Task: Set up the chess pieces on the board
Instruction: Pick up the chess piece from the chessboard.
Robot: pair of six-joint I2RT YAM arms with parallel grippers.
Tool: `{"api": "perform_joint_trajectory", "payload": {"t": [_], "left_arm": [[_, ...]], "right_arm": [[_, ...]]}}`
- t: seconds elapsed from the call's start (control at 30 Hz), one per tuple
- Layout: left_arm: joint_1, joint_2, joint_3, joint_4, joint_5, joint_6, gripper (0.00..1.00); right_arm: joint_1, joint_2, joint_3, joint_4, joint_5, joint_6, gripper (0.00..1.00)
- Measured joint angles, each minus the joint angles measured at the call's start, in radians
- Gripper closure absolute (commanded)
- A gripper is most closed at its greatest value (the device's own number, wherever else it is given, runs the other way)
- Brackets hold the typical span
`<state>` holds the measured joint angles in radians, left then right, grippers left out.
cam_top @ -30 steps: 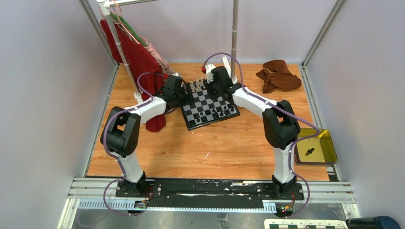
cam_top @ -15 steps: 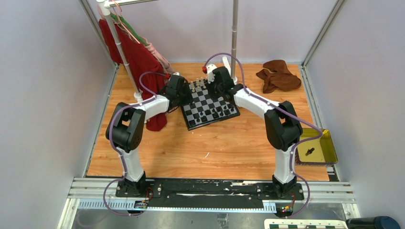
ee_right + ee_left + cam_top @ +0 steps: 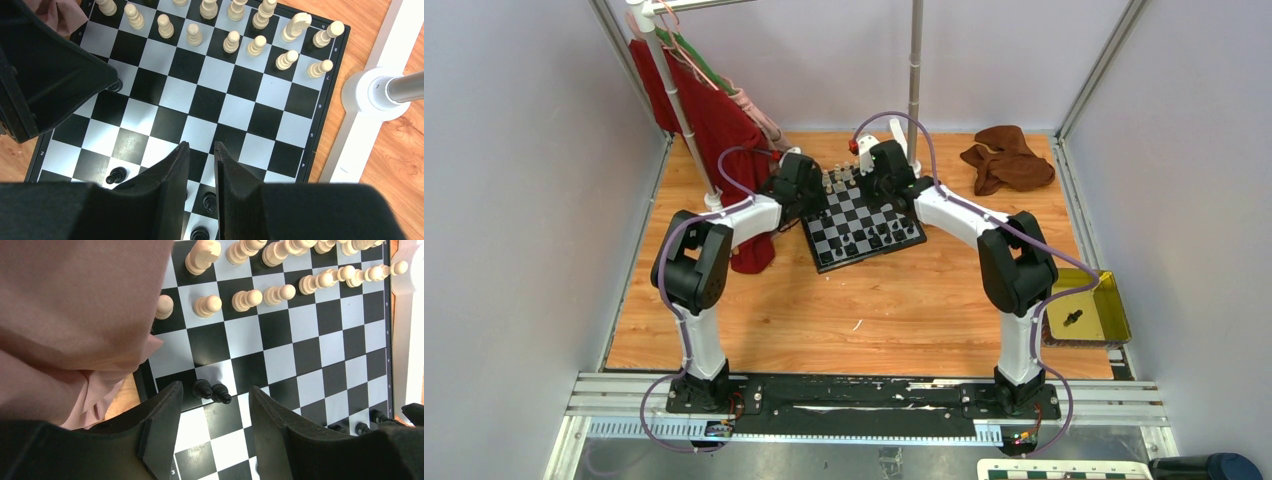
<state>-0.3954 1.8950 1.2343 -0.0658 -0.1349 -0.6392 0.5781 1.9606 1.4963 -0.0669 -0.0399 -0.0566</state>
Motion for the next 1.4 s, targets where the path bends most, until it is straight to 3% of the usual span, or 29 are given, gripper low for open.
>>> {"api": "perform_joint_trajectory", "payload": {"t": [0.37, 1.4], "left_arm": [[0.000, 0.025, 0.011, 0.000, -0.018, 0.000, 0.52], [0.000, 0.025, 0.011, -0.019, -0.076, 0.000, 0.58]], "right_arm": [[-0.005, 0.000, 0.000, 0.000, 0.000, 0.000, 0.71], [-0.012, 0.000, 0.000, -0.004, -0.006, -0.016, 0.71]]}}
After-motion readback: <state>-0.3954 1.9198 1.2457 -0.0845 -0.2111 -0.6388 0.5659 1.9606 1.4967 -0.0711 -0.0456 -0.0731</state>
